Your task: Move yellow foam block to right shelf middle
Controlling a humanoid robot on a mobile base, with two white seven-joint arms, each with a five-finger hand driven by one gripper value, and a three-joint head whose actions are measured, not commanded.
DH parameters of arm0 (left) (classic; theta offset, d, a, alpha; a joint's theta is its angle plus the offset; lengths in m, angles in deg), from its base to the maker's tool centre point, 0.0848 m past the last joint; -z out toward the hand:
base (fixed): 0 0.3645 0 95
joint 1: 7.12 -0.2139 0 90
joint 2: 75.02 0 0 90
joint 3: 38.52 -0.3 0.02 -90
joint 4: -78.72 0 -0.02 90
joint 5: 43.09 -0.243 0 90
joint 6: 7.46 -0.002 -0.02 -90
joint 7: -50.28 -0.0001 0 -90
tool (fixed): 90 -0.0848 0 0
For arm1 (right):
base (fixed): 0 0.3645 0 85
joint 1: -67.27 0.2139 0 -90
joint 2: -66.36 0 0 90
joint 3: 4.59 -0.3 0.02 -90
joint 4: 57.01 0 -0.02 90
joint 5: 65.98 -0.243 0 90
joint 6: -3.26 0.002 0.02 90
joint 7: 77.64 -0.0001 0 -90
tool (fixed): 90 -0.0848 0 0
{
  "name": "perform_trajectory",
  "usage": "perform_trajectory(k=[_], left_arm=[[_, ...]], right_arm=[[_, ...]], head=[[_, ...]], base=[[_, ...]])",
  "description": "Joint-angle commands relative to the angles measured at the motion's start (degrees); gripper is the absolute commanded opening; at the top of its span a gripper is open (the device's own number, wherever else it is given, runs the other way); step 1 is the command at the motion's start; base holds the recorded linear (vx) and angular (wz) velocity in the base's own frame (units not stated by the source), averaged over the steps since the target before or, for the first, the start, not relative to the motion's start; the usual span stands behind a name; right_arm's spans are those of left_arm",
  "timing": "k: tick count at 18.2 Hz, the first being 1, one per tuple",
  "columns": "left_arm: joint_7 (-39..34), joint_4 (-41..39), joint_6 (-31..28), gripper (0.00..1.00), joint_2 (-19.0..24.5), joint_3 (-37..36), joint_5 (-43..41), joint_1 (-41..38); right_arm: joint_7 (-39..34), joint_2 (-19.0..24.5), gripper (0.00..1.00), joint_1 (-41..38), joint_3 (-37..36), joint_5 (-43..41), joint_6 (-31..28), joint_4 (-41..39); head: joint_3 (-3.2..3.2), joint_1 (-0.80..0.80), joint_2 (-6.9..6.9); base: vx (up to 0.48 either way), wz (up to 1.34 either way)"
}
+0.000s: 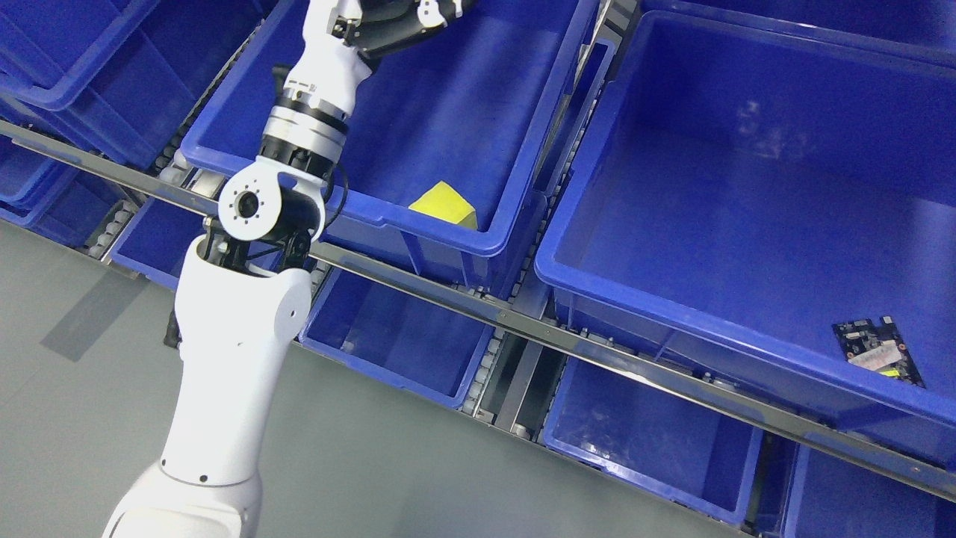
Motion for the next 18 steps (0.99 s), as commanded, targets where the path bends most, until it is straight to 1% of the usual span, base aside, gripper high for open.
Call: perform_trajectory(k=[1, 3, 5, 8, 10, 12, 15, 18], left_arm=[[2.03, -6.61, 7.14, 1.00, 7.54, 8.99, 0.01, -11.60], [1.94, -6.61, 7.77, 1.00, 7.20, 9.43, 0.01, -15.22], [1.77, -6.61, 7.33, 1.00, 6.41, 9.43, 0.01, -15.93], [1.42, -6.61, 4.26, 1.00, 3.25, 9.52, 0.01, -15.06], [1.33, -6.61, 1.46, 1.00, -0.52, 9.52, 0.01, -13.83], [1.24, -6.61, -1.62, 1.00, -0.68, 9.52, 0.01, -12.60], [1.33, -6.61, -2.25, 1.00, -0.68, 9.43, 0.01, -10.49], [1.33, -6.61, -2.25, 1.00, -0.68, 9.52, 0.01, -10.13]], right_arm=[[-0.02, -1.00, 1.00, 0.09, 0.00, 0.00, 0.16, -1.00], [-0.02, -1.00, 1.00, 0.09, 0.00, 0.00, 0.16, -1.00], [-0.02, -1.00, 1.00, 0.09, 0.00, 0.00, 0.16, -1.00], [-0.02, -1.00, 1.00, 0.09, 0.00, 0.00, 0.16, -1.00], [-0.02, -1.00, 1.00, 0.09, 0.00, 0.00, 0.16, -1.00], [-0.02, -1.00, 1.00, 0.09, 0.00, 0.00, 0.16, -1.00], [-0.02, -1.00, 1.00, 0.09, 0.00, 0.00, 0.16, -1.00], [-0.02, -1.00, 1.00, 0.17, 0.00, 0.00, 0.16, -1.00]], head=[[0.00, 0.00, 0.00], [0.00, 0.00, 0.00], [0.00, 0.00, 0.00], [0.00, 0.00, 0.00], [0.00, 0.00, 0.00], [0.00, 0.00, 0.00], [0.00, 0.00, 0.00], [0.00, 0.00, 0.00]], base=[[0.000, 0.00], [0.000, 0.00], [0.000, 0.00], [0.000, 0.00], [0.000, 0.00], [0.000, 0.00], [0.000, 0.00], [0.000, 0.00]])
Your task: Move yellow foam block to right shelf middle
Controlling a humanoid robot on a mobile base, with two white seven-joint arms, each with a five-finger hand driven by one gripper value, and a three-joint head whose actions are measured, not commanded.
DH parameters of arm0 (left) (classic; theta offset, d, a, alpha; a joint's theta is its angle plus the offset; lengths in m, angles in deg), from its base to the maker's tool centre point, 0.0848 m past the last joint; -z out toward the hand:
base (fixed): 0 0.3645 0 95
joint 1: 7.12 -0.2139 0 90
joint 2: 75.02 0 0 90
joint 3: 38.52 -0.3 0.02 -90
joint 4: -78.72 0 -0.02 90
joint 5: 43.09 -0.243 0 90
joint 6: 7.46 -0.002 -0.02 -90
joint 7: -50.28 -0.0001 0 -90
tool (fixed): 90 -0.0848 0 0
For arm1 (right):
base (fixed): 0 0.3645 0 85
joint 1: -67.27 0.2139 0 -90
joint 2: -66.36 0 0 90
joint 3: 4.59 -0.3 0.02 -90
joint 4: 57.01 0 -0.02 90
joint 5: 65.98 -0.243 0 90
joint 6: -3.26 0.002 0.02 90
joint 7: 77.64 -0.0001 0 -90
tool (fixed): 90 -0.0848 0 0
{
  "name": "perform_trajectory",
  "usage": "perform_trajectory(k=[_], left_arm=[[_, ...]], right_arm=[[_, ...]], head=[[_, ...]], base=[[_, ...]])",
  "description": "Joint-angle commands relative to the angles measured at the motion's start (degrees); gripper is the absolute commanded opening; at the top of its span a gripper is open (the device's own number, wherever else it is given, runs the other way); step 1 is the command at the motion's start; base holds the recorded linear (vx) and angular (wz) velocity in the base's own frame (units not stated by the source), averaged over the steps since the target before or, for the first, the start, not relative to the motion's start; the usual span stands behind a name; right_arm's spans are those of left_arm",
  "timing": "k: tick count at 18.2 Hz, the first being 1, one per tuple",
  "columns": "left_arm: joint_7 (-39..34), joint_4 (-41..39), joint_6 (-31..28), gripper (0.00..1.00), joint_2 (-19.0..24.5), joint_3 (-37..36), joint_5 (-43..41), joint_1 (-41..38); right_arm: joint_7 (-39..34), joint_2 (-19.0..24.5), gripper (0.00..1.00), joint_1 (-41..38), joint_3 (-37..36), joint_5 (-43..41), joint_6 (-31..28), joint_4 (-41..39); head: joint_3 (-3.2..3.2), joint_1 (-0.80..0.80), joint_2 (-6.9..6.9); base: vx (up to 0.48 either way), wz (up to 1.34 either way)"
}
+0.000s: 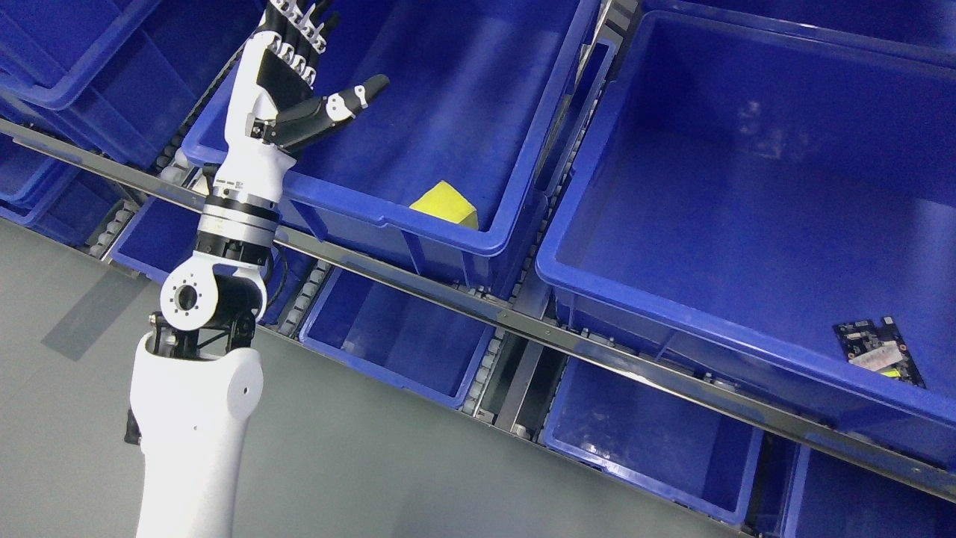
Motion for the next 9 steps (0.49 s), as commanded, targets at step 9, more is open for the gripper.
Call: perform_trajectory(k=[9], left_arm=[[0.12, -1.07, -0.41, 1.00, -1.18, 2.30, 0.00, 1.34]], right_arm=[[-0.02, -1.00, 1.00, 0.09, 0.00, 0.00, 0.01, -1.00]], head=[[0.00, 0.00, 0.00]], base=[[0.000, 0.00]])
